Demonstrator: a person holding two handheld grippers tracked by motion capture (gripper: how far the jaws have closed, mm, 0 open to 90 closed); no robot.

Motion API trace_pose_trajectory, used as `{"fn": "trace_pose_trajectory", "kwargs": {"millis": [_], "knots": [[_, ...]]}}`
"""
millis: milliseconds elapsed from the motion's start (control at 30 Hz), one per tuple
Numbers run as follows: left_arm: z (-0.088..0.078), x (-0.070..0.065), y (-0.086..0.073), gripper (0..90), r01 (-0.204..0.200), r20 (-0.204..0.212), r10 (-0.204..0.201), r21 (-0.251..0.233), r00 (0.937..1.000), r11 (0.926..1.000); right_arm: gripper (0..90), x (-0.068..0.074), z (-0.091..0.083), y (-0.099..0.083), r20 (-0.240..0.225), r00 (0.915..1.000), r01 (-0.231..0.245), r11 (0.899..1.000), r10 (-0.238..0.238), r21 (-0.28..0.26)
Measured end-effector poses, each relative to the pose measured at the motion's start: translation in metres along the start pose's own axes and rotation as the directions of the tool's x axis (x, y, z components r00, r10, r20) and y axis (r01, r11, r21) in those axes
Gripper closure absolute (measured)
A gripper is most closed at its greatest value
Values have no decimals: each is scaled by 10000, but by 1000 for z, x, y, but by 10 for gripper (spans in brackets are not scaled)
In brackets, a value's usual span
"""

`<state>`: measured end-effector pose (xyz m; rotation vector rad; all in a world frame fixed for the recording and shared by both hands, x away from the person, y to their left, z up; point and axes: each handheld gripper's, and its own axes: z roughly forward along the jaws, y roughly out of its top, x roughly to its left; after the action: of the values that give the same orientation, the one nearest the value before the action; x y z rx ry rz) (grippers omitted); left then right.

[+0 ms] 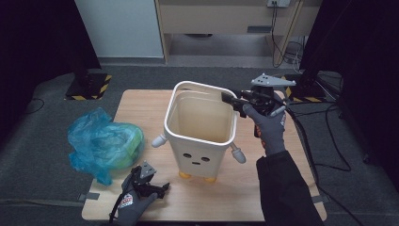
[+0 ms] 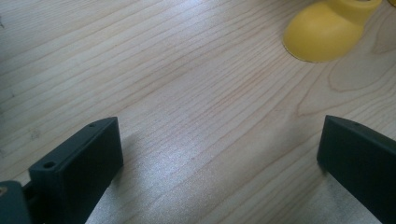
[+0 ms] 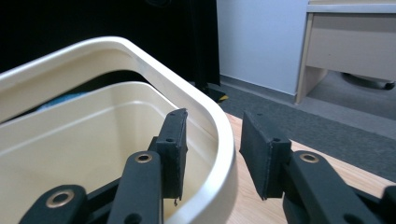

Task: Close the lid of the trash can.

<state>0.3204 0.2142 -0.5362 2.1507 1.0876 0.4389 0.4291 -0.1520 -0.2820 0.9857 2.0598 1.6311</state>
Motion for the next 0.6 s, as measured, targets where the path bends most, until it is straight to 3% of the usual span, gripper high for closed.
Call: {"fn": "trace_pose_trajectory", "kwargs": {"millis": [133, 267, 600], "knots": [[0, 0, 0, 0, -3, -2, 3, 7, 10000, 10000, 609, 0, -1, -1, 50, 9997, 227, 9997, -227, -23], [0, 0, 0, 0, 7, 0, -7, 3, 10000, 10000, 699, 1, -3, -1, 72, 9992, 402, 9989, -401, -220], [0, 0, 0, 0, 8, 1, -8, 4, 10000, 10000, 736, 3, -4, 0, 234, 9996, 148, 9987, -136, -482]]}}
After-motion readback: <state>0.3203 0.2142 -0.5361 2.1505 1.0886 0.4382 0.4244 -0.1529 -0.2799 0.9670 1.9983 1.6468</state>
